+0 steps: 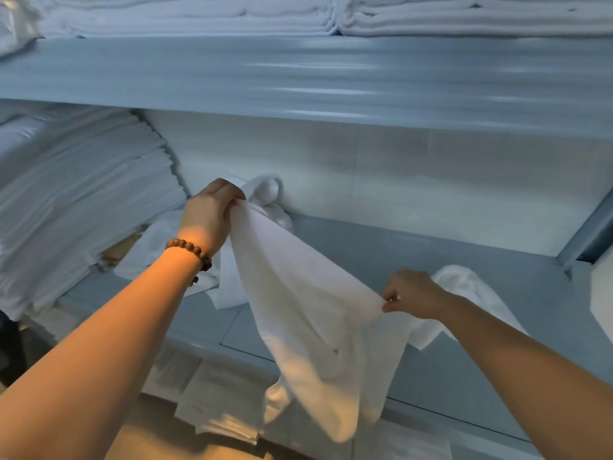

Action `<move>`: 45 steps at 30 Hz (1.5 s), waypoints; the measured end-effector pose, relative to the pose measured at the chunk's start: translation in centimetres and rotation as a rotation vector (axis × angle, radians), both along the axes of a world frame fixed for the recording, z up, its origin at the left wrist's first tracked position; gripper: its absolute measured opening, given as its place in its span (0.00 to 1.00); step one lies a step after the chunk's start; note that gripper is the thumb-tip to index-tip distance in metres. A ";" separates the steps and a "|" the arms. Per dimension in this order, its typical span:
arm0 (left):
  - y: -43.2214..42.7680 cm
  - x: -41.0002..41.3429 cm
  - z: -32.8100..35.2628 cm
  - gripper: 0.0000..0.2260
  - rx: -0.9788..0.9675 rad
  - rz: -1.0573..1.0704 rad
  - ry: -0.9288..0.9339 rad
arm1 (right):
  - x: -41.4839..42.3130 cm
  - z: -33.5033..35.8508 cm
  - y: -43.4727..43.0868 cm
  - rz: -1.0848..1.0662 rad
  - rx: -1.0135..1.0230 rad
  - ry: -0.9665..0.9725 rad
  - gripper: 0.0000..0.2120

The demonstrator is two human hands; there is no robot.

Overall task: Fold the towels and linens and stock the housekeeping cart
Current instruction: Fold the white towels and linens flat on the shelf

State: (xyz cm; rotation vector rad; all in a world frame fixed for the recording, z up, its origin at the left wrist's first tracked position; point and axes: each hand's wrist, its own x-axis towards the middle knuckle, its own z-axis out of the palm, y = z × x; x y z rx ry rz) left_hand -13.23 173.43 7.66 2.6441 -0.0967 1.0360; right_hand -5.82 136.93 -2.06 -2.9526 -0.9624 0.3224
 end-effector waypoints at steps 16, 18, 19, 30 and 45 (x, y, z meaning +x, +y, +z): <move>6.0 -4.1 5.1 0.13 0.100 0.207 -0.236 | -0.9 5.8 3.1 0.033 0.701 -0.073 0.09; 6.7 -5.2 5.9 0.14 0.116 0.224 -0.248 | -0.7 6.5 3.7 0.040 0.704 -0.092 0.05; 7.1 -5.9 6.2 0.15 0.126 0.229 -0.247 | -0.7 6.9 4.1 0.038 0.710 -0.114 0.04; 11.0 -18.7 6.0 0.14 0.138 0.474 -0.177 | -3.4 11.9 11.4 0.180 0.918 -0.547 0.05; 14.9 -27.5 0.3 0.20 -0.047 0.627 -0.043 | -8.0 10.6 18.3 0.058 0.749 -0.471 0.09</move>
